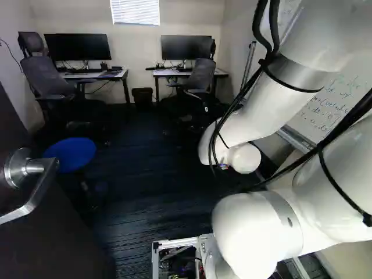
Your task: Open the door and move inside
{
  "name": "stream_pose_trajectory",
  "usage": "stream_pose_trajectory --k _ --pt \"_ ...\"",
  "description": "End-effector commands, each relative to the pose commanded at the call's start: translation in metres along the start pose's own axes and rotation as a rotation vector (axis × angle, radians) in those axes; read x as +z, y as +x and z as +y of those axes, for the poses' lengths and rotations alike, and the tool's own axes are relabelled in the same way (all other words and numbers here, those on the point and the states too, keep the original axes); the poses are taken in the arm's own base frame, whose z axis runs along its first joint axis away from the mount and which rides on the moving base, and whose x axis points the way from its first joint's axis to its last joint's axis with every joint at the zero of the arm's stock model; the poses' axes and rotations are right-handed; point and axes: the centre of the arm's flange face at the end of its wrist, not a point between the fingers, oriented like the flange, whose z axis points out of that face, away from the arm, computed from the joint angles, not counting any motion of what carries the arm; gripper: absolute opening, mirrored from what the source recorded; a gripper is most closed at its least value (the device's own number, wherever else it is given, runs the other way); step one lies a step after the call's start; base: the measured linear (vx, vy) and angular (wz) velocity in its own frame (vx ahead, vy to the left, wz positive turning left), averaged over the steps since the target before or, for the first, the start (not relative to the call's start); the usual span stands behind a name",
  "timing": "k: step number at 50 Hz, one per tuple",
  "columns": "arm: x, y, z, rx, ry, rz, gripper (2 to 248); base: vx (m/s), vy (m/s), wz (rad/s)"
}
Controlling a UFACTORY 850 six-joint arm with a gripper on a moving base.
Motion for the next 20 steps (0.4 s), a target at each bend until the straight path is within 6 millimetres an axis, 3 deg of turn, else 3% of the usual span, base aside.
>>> stream_pose_trajectory --k 20 --pt "-0.0001 -0.0001 0.0001 0.0 0.0 -0.001 247 0.0 0.0 0.0"
